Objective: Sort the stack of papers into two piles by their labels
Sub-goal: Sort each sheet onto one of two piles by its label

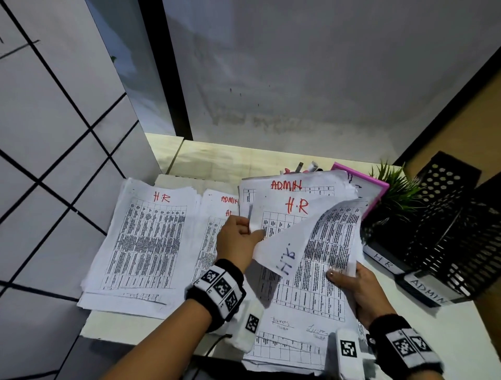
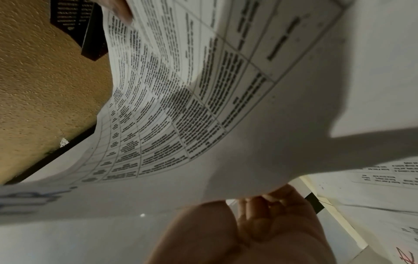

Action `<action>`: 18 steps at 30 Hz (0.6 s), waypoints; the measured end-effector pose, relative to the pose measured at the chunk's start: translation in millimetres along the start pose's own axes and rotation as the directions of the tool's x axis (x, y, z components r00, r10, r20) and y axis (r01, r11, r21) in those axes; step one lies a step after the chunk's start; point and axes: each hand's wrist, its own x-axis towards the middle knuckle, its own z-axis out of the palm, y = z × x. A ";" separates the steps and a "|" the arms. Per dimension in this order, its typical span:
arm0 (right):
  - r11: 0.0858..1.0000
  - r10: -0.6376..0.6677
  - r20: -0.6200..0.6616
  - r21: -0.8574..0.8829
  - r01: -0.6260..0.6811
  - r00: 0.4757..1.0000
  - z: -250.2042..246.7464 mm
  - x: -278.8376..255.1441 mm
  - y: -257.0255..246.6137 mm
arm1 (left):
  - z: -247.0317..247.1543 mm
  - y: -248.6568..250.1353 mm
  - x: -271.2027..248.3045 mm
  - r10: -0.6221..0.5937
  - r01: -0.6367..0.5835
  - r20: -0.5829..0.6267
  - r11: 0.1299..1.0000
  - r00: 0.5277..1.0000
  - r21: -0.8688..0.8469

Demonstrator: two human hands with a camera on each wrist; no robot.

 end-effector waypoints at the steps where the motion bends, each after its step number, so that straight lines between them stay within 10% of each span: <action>1: 1.000 0.002 0.000 -0.003 -0.002 1.000 1.0 -0.9 -0.8 | -0.6 0.0 -0.9 0.019 -0.019 0.008 1.000 1.000 0.008; 13: 0.996 0.085 -0.060 0.020 -0.084 0.995 -10.4 1.8 3.3 | -30.6 -25.9 -38.3 0.350 -0.446 0.399 0.877 0.847 0.177; 18: 0.996 0.049 -0.019 0.075 -0.048 0.999 3.3 -3.6 -4.9 | -23.3 -27.8 -36.3 0.138 -0.149 0.294 0.989 0.946 0.016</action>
